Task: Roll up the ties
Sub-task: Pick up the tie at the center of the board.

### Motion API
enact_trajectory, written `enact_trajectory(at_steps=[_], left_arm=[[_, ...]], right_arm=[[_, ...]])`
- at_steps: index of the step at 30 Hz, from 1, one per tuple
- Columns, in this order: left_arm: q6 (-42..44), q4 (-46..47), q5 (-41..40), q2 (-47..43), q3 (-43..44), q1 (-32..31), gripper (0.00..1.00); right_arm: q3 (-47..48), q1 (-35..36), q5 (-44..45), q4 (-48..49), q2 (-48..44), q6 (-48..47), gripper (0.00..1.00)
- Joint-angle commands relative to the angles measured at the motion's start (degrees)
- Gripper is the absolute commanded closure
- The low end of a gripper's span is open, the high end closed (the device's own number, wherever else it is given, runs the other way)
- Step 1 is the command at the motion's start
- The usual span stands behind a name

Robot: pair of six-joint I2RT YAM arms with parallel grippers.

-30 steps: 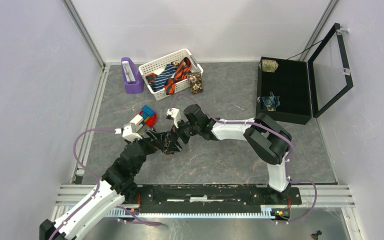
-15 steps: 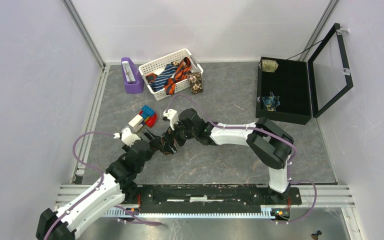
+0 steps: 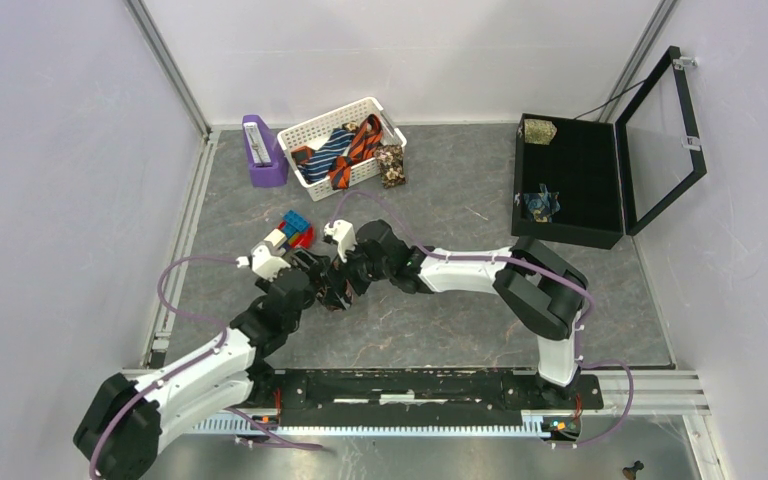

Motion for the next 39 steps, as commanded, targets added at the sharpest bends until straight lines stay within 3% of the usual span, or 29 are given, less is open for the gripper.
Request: enact_trajectory(at_steps=[1,12,20,27,39], left_arm=[[0.1,10.1,-1.8,3.1,1.6,0.3,0.0],[-0.8,19.7,0.1,4.8,-1.1,1.8,0.04],[8.4,25.6,19.8,4.2,-3.1,9.5,0.0],[7.8,23.7,33.8,4.7,-2.6,18.4,0.0],[9.2,24.8,43.3,6.7,-2.6,23.9,0.0]], right_arm=[[2.0,1.1,1.8,0.1,-0.6,0.8,0.02],[0.6,3.2,9.0,2.7,0.3,3.6,0.02],[-1.6,4.5,17.0,6.8,0.6,9.1,0.03],[-0.1,7.1,23.5,6.5,2.0,10.6,0.03],[2.8,10.6,36.4,2.7,5.0,13.9,0.04]])
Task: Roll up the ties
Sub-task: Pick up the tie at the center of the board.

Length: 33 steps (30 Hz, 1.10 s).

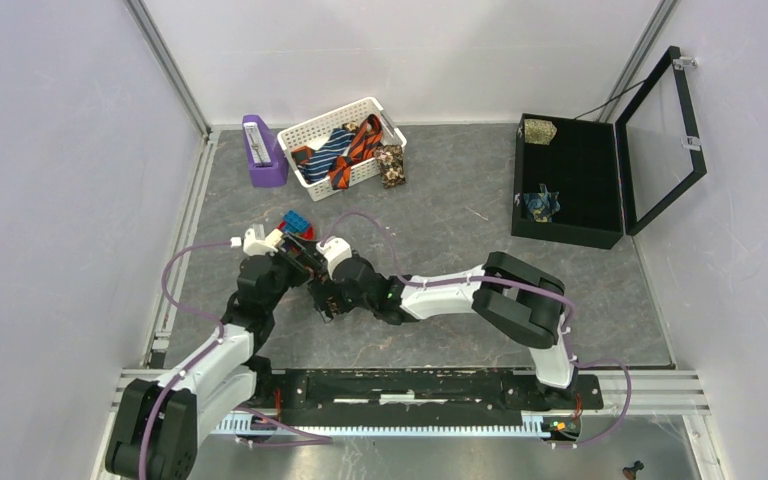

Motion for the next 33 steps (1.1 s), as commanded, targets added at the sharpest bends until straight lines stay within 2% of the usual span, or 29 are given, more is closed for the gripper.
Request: enact_trajectory(at_steps=[1,6,8,13,18,21,25,28,31,33], left_arm=[[3.1,2.3,4.6,0.1,0.1,1.3,0.0],[3.6,1.9,4.7,0.0,-0.4,1.8,0.0],[4.1,1.4,4.6,-0.2,-0.5,2.1,0.0],[4.3,0.2,4.9,-0.9,-0.5,2.4,0.0],[4.9,-0.8,4.5,-1.6,-0.4,2.7,0.0],[5.3,-1.1,4.6,-1.8,-0.5,2.8,0.0],[6.6,-2.9,4.8,-2.9,0.3,2.8,0.0],[8.9,-5.1,5.5,-5.0,1.7,2.8,0.0],[11.7,-8.3,6.7,-8.0,3.4,2.7,0.0],[13.1,-8.4,7.4,-10.4,3.2,2.6,0.0]], right_arm=[[2.9,0.9,8.4,-0.3,1.2,1.7,0.05],[0.0,1.8,14.6,4.1,0.7,2.3,0.11],[-2.2,2.0,15.6,7.6,0.3,2.0,0.16],[-6.2,2.3,15.7,15.7,0.2,-1.8,0.19],[-9.9,2.4,15.8,20.9,0.1,-2.5,0.34],[-12.5,2.4,15.8,24.6,-1.6,-3.7,0.53],[-15.1,2.6,15.3,26.7,-4.0,-5.8,0.58],[-16.9,2.5,13.1,27.7,-6.4,-7.5,0.68],[-17.5,2.3,11.3,25.7,-9.2,-8.7,0.75],[-18.5,1.1,9.3,24.7,-11.3,-7.7,0.76]])
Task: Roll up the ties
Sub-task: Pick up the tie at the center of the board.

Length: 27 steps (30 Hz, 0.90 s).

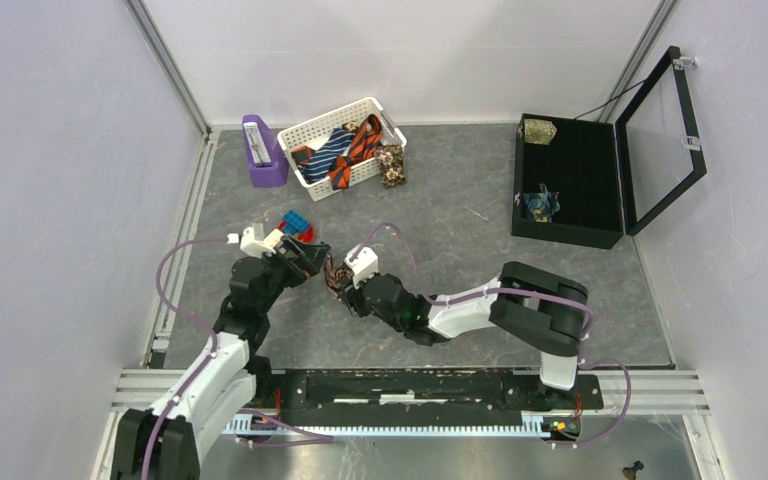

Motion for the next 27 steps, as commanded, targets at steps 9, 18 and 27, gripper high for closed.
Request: enact_trajectory(at_steps=[9,18,27], left_arm=[[8.6,18.7,11.4,-10.7,-4.7,-2.9,0.0],[6.3,44.3,23.3,-3.4,-6.2,-5.6,0.13],[11.3,46.3,31.0,6.6,1.9,-15.9,0.17]], right_arm=[[-5.5,-12.6,-25.7,-5.8,-18.8,2.2,0.76],[-5.4,-23.0,-43.6,-21.4,-29.9,-2.5,0.76],[-10.6,-28.7,-61.5,-18.3,-37.4,-4.2,0.8]])
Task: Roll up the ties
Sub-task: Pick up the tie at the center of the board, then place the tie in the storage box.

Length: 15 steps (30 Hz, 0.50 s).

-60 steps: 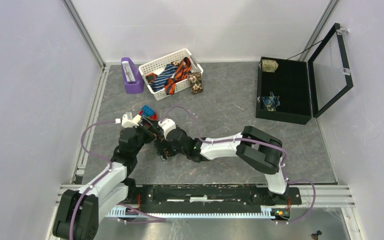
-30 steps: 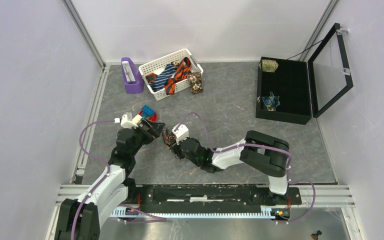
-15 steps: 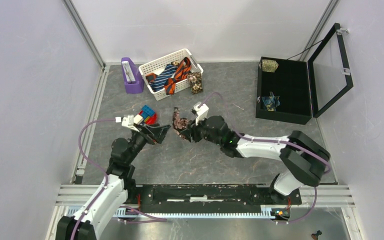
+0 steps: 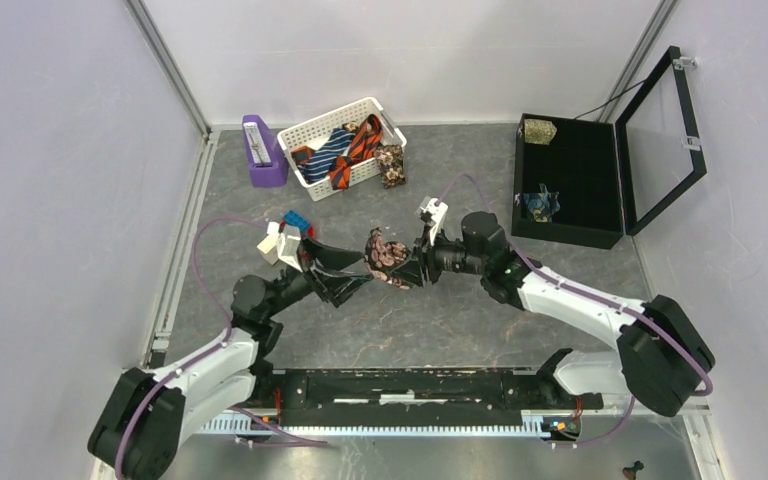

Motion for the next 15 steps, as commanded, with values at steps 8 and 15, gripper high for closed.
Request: enact_trajectory(at_steps=[8,15], left_arm=[[8.5,-4.4,8.7,2.5,10.2,-6.8,0.21],[10.5,-10.6,3.5,-4.5,8.8,-9.0,0.11]], right_arm=[[-3.5,-1.3,-18.5,9.4,-6.7,-1.6,0.89],[-2.7,-1.5,-18.1,10.4,-7.5,1.0,0.89]])
